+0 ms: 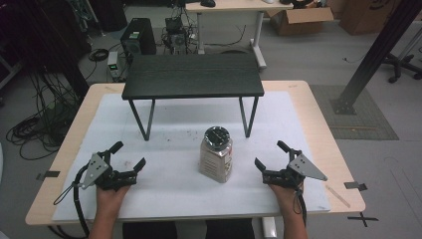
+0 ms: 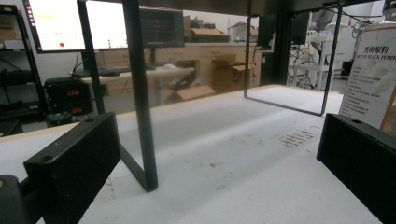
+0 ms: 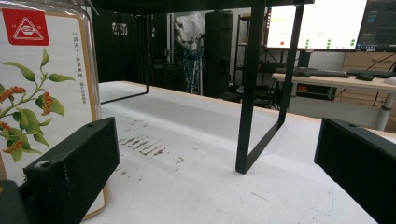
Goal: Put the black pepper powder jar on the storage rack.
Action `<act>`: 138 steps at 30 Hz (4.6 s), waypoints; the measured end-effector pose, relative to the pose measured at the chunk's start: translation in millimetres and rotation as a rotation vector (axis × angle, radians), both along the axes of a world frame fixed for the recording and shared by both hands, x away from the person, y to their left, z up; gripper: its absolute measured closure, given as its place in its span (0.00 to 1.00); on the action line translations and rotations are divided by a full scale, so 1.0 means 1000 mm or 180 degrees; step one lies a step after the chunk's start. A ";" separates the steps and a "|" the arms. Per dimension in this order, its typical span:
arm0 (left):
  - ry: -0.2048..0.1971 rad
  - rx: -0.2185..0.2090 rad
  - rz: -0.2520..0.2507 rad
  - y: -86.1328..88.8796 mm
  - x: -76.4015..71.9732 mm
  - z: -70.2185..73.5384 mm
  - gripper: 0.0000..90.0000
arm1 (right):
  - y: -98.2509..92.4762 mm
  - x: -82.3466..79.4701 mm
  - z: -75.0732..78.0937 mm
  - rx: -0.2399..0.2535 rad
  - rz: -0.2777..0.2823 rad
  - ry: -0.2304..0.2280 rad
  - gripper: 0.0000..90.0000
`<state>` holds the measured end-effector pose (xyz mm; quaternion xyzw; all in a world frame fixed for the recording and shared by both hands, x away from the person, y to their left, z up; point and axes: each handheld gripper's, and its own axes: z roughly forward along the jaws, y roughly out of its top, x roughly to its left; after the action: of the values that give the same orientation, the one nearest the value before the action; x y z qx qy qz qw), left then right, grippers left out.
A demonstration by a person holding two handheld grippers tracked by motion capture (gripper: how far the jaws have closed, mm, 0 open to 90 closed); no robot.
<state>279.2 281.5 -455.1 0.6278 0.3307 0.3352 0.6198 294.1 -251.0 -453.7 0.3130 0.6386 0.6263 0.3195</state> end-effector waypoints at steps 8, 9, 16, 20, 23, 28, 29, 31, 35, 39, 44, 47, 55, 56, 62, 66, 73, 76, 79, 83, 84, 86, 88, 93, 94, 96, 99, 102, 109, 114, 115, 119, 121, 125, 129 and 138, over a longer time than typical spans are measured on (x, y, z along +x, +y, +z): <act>0.0007 0.0006 0.0003 0.000 0.000 0.000 0.00 | 0.000 0.001 0.000 -0.0002 0.0006 0.0015 0.00; 0.0006 0.0008 0.0001 0.000 0.000 0.000 0.00 | 0.000 0.001 0.000 0.0001 0.0007 0.0024 0.00; -0.0007 0.0015 0.0002 0.000 0.000 0.000 0.00 | -0.001 0.000 0.000 0.0044 0.0032 0.0000 0.00; -0.0038 0.0007 0.0005 0.000 -0.001 0.000 0.00 | -0.002 0.002 0.001 0.0061 0.0046 0.0044 0.00; -0.0021 0.0006 0.0003 0.000 0.000 0.000 0.00 | -0.004 0.003 0.001 0.0110 0.0077 0.0090 0.00; -0.0024 -0.0005 0.0001 0.000 0.000 0.000 0.00 | -0.004 0.001 0.004 0.0247 0.0140 0.0128 0.00; -0.0023 -0.0008 0.0002 0.000 0.000 0.000 0.00 | -0.003 0.001 0.006 0.0270 0.0160 0.0124 0.00; -0.0026 -0.0010 0.0002 0.000 -0.001 0.000 0.00 | -0.001 -0.001 0.012 0.0290 0.0201 0.0093 0.00; -0.0015 -0.0008 -0.0003 0.000 0.000 0.000 0.00 | 0.005 -0.002 0.023 0.0285 0.0274 0.0049 0.00; -0.0017 -0.0009 0.0000 0.000 0.000 0.000 0.00 | 0.012 -0.002 0.032 0.0261 0.0354 0.0033 0.00; -0.0017 -0.0009 0.0000 0.000 0.000 0.000 0.00 | 0.019 -0.002 0.040 0.0230 0.0446 0.0043 0.00; -0.0013 -0.0011 -0.0005 0.000 0.000 0.000 0.00 | 0.023 -0.002 0.045 0.0229 0.0507 0.0053 0.00; -0.0011 -0.0016 -0.0005 0.000 0.000 0.000 0.00 | 0.038 -0.001 0.055 0.0184 0.0691 0.0109 0.00; -0.0008 -0.0016 -0.0009 0.000 0.000 0.000 0.00 | 0.039 0.000 0.056 0.0177 0.0713 0.0114 0.00; -0.0009 -0.0021 -0.0008 0.000 0.000 0.000 0.00 | 0.050 0.002 0.063 0.0142 0.0868 0.0136 0.00; -0.0009 -0.0021 -0.0008 0.000 0.000 0.000 0.00 | 0.056 0.003 0.066 0.0138 0.0950 0.0148 0.00; -0.0009 -0.0023 -0.0009 0.000 0.000 0.000 0.00 | 0.066 0.005 0.067 0.0120 0.1070 0.0182 0.00; -0.0010 -0.0024 -0.0008 0.000 0.000 0.000 0.00 | 0.068 0.006 0.067 0.0120 0.1092 0.0190 0.00; -0.0010 -0.0023 -0.0007 0.000 0.000 0.000 0.00 | 0.072 0.008 0.067 0.0117 0.1138 0.0211 0.00; -0.0009 -0.0023 -0.0007 0.000 0.000 0.000 0.00 | 0.077 0.009 0.067 0.0099 0.1186 0.0222 0.00; -0.0010 -0.0022 -0.0007 0.000 0.000 0.000 0.00 | 0.079 0.010 0.067 0.0096 0.1195 0.0225 0.00; -0.0010 -0.0024 -0.0007 0.000 0.000 0.000 0.00 | 0.081 0.011 0.067 0.0094 0.1217 0.0240 0.00; -0.0011 -0.0021 -0.0006 0.000 0.000 0.000 0.00 | 0.084 0.012 0.066 0.0084 0.1236 0.0249 0.00; -0.0009 -0.0022 -0.0006 0.000 0.000 0.000 0.00 | 0.091 0.015 0.064 0.0069 0.1280 0.0273 0.00; -0.0010 -0.0025 -0.0007 0.000 0.000 0.000 0.00 | 0.092 0.015 0.063 0.0067 0.1286 0.0277 0.00; -0.0010 -0.0025 -0.0007 0.000 0.000 0.000 0.00 | 0.095 0.017 0.062 0.0065 0.1301 0.0289 0.00; -0.0011 -0.0026 -0.0007 0.000 0.000 0.000 0.00 | 0.098 0.019 0.060 0.0062 0.1317 0.0304 0.00; -0.0013 -0.0023 -0.0006 0.000 0.000 0.000 0.00 | 0.102 0.020 0.059 0.0060 0.1337 0.0318 0.00; -0.0015 -0.0027 -0.0007 0.000 0.000 0.000 0.00 | 0.110 0.024 0.057 0.0062 0.1367 0.0343 0.00; -0.0018 -0.0027 -0.0001 0.001 0.000 0.000 0.00 | 0.115 0.027 0.055 0.0048 0.1387 0.0366 0.00; -0.0018 -0.0027 -0.0003 0.001 0.000 0.000 0.00 | 0.116 0.027 0.054 0.0046 0.1392 0.0371 0.00; -0.0017 -0.0026 -0.0003 0.001 0.000 0.000 0.00 | 0.119 0.029 0.053 0.0048 0.1404 0.0384 0.00; -0.0017 -0.0027 -0.0003 0.001 0.000 0.000 0.00 | 0.120 0.030 0.052 0.0043 0.1412 0.0383 0.00; -0.0017 -0.0029 -0.0004 0.001 0.000 0.000 0.00 | 0.123 0.031 0.051 0.0035 0.1414 0.0393 0.00; -0.0018 -0.0030 -0.0003 0.001 0.000 0.000 0.00 | 0.125 0.032 0.050 0.0049 0.1405 0.0409 0.00; -0.0017 -0.0035 -0.0004 0.001 0.000 0.000 0.00 | 0.128 0.034 0.047 0.0035 0.1419 0.0418 0.03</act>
<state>278.9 282.5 -455.2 0.6237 0.3305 0.3347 0.6243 327.9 -122.7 -406.6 0.2059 0.7079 0.6631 0.1293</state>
